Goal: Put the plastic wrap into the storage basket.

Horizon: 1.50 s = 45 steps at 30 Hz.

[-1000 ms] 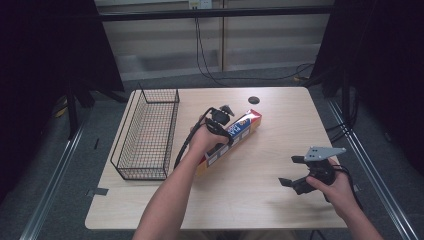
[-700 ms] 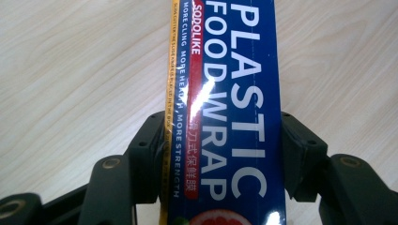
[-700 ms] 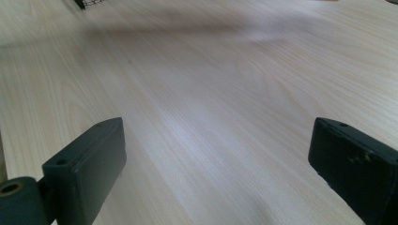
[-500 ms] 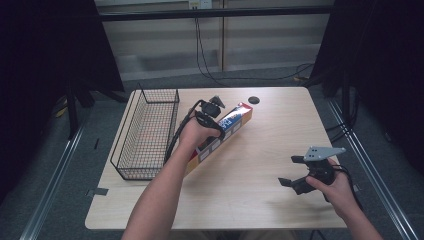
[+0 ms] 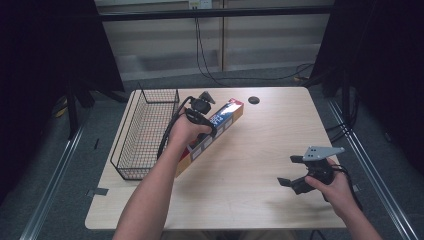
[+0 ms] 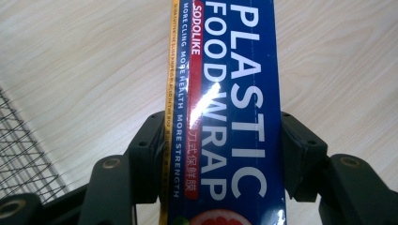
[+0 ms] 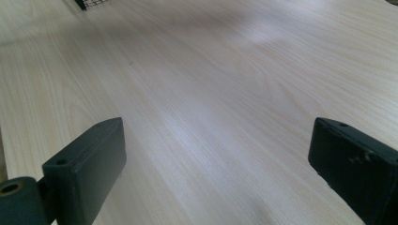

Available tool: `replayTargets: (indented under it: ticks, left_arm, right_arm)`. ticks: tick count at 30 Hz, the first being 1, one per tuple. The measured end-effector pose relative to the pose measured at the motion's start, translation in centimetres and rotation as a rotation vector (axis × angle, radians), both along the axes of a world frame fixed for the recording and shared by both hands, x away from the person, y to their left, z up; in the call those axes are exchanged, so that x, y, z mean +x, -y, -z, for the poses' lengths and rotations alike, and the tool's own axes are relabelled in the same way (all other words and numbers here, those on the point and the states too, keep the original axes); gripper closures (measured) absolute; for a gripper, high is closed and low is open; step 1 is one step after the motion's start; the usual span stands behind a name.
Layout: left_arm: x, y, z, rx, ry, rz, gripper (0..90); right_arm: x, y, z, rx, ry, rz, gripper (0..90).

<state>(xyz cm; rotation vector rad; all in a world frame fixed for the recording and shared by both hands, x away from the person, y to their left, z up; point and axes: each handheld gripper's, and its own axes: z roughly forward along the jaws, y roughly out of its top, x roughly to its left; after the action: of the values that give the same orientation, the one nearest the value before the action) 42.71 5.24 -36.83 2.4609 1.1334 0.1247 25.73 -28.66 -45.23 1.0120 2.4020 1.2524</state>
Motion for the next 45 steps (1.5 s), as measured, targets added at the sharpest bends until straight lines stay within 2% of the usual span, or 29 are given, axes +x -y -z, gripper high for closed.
replayTargets:
  ticks: [8,12,14,18,19,20,23,31,40,41,42,43,45]
  left_arm:
    - [0.0,-0.9,-1.0,-0.015,0.002,-0.036,42.8]
    - [0.1,-1.3,-1.4,-0.005,0.008,-0.042,42.8]
    - [0.0,-1.4,-1.5,-0.01,0.006,-0.065,42.8]
    - [0.0,-1.7,-1.8,-0.004,0.01,-0.08,42.8]
    - [0.0,-1.9,-2.1,0.017,0.002,-0.064,42.8]
    - [0.0,-1.9,-2.1,0.002,0.003,-0.081,42.8]
    - [0.0,-2.3,-2.2,0.005,0.009,-0.083,42.8]
    - [-0.1,-3.4,-2.7,-0.004,0.011,-0.144,42.8]
    - [-0.3,-4.5,-3.0,0.0,0.021,-0.193,42.8]
    - [-0.3,-4.7,-3.1,0.001,0.012,-0.199,42.8]
    - [-0.3,-4.8,-3.1,0.004,0.021,-0.2,42.8]
    - [-0.4,-4.9,-3.1,-0.002,0.014,-0.218,42.8]
    - [-0.2,-5.3,-3.1,0.007,0.025,-0.202,42.8]
  right_arm:
    - [0.0,-0.1,0.0,-0.002,-0.001,0.006,4.1]
    - [0.0,-0.2,0.0,-0.005,-0.001,-0.001,4.2]
    - [0.0,-0.2,0.0,-0.001,0.001,-0.003,4.2]
    - [0.0,-0.2,0.0,-0.002,0.001,0.0,4.1]
    - [0.0,-0.2,0.0,-0.002,0.0,-0.002,4.1]
    - [0.0,-0.2,0.0,-0.002,0.0,-0.002,4.1]
    - [0.0,-0.2,0.0,-0.007,0.0,-0.003,4.1]
    - [0.0,-0.3,0.1,-0.006,-0.002,-0.005,4.2]
    - [0.1,-0.3,0.1,0.001,-0.002,-0.005,4.2]
    - [0.1,-0.3,0.1,0.001,-0.002,-0.005,4.2]
    - [0.1,-0.3,0.1,0.001,-0.002,-0.005,4.2]
    - [0.1,-0.3,0.1,0.001,-0.001,-0.004,4.2]
    - [0.1,-0.3,0.0,0.001,-0.001,-0.002,4.2]
